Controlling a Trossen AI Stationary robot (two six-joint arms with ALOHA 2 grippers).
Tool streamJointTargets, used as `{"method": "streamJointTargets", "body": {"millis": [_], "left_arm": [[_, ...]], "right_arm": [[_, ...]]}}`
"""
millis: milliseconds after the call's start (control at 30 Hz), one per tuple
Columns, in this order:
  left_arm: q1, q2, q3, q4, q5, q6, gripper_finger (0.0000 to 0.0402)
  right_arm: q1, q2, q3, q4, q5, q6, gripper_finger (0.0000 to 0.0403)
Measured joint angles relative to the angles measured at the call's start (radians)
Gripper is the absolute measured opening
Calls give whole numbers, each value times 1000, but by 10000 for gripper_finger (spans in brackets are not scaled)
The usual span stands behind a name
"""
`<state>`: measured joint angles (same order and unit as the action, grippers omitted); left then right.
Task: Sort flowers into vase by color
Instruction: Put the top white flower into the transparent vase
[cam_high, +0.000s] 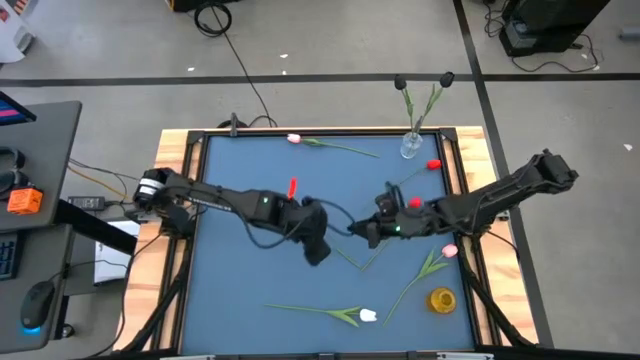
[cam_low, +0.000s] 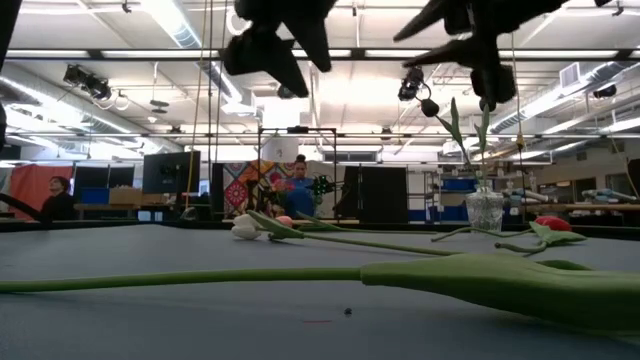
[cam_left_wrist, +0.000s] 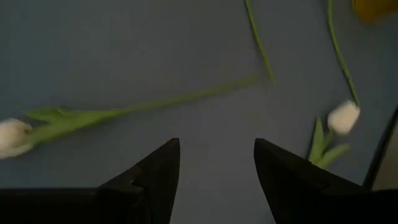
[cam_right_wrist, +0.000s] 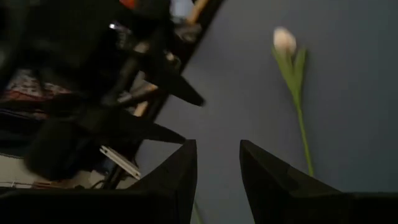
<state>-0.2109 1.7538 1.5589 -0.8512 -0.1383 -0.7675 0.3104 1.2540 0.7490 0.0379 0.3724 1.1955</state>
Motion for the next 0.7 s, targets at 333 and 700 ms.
{"method": "streamJointTargets", "body": {"millis": [333,700], "left_arm": [[-160,7,0,-22,-84,-61,210],[-221,71,-1,155,-91,-134,210]], "right_arm": [[104,135,98,-154,-9,205,126],[217,193,268,-651,-146,367,125]]}}
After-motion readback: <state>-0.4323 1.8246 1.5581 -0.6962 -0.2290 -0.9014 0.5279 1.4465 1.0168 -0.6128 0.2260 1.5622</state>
